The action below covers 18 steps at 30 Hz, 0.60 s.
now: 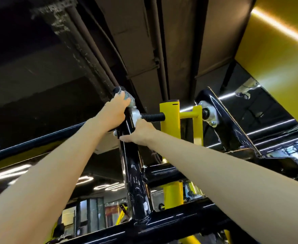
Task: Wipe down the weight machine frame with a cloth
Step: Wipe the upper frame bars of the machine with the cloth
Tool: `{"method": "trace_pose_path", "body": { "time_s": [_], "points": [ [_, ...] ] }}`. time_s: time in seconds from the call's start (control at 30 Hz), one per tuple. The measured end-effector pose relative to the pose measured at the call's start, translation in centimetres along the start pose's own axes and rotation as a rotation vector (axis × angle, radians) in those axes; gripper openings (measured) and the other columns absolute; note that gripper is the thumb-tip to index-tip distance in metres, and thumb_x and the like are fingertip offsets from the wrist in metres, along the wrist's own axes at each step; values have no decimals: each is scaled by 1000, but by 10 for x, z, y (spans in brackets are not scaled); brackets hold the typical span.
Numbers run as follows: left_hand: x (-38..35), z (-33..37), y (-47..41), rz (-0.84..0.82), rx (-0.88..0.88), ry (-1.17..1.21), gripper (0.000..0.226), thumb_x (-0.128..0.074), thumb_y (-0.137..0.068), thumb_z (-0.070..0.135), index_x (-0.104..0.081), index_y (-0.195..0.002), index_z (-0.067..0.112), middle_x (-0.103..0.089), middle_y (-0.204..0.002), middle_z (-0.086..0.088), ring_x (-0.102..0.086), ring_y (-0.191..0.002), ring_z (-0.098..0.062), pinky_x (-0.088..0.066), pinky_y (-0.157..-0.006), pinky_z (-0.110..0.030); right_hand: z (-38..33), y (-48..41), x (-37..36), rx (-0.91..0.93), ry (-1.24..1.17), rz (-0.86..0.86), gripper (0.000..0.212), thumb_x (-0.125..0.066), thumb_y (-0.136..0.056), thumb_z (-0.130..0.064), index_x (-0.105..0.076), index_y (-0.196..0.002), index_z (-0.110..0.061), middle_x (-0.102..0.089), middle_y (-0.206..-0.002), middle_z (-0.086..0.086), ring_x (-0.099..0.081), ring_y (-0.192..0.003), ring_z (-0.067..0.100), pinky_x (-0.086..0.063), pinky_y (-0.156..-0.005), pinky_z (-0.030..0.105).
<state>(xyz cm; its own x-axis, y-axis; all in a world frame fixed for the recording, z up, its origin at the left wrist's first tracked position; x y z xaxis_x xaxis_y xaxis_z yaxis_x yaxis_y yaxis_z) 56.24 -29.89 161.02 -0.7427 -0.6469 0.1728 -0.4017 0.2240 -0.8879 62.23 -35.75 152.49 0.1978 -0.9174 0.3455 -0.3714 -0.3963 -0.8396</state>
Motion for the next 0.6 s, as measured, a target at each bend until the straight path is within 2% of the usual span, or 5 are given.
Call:
{"method": "trace_pose_path", "body": {
  "time_s": [0.07, 0.13, 0.33, 0.5, 0.6],
  "points": [
    [-14, 5, 17, -55, -21, -13, 67, -48, -91, -3, -21, -151, 14, -2, -160, -10, -14, -145, -30, -27, -111, -40, 2, -7, -1, -1, -9, 42, 61, -77, -80, -31, -49, -127, -3, -56, -125, 11, -54, -117, 28, -46, -94, 31],
    [-22, 6, 35, -77, -86, -18, 75, -61, -89, 6, -21, -151, 16, -1, -160, -9, -7, -147, -25, -21, -115, -37, 2, -11, 0, -24, -30, 39, 63, -79, -78, -25, -48, -130, -5, -55, -126, 11, -55, -116, 27, -43, -86, 27],
    [-2, 10, 2, -21, 35, 6, 63, -35, -88, -12, -31, -147, 9, -6, -160, -12, -13, -144, -31, -25, -111, -43, 0, -10, 0, -93, -60, 52, 69, -78, -80, -28, -42, -132, -2, -54, -120, 9, -54, -108, 23, -38, -76, 27],
    [-25, -1, 42, -69, 17, 38, 75, -56, -90, 2, -16, -152, 14, 1, -161, -9, -16, -145, -28, -22, -114, -35, 5, -9, -5, -53, -65, 77, 60, -78, -79, -24, -47, -126, -4, -57, -121, 11, -57, -109, 26, -44, -80, 29],
    [-14, -9, 19, -96, -51, -19, 67, -47, -92, -6, -24, -151, 16, -7, -161, -7, -21, -143, -31, -23, -114, -39, 5, -6, -4, -36, -100, 67, 62, -77, -81, -26, -44, -128, -3, -56, -123, 12, -56, -111, 26, -45, -83, 31]
  ]
}}
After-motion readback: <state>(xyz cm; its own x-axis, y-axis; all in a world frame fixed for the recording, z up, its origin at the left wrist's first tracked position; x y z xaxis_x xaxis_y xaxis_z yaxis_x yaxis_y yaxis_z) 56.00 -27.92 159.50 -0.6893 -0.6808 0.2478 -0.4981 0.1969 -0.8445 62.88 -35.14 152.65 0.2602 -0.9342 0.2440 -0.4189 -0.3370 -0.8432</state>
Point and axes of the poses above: each hand's wrist, its own y-axis away from the middle knuckle, its own x-axis out of the back of the hand, z = x × y, the point moved 4 cm from there along -y, towards the middle knuckle
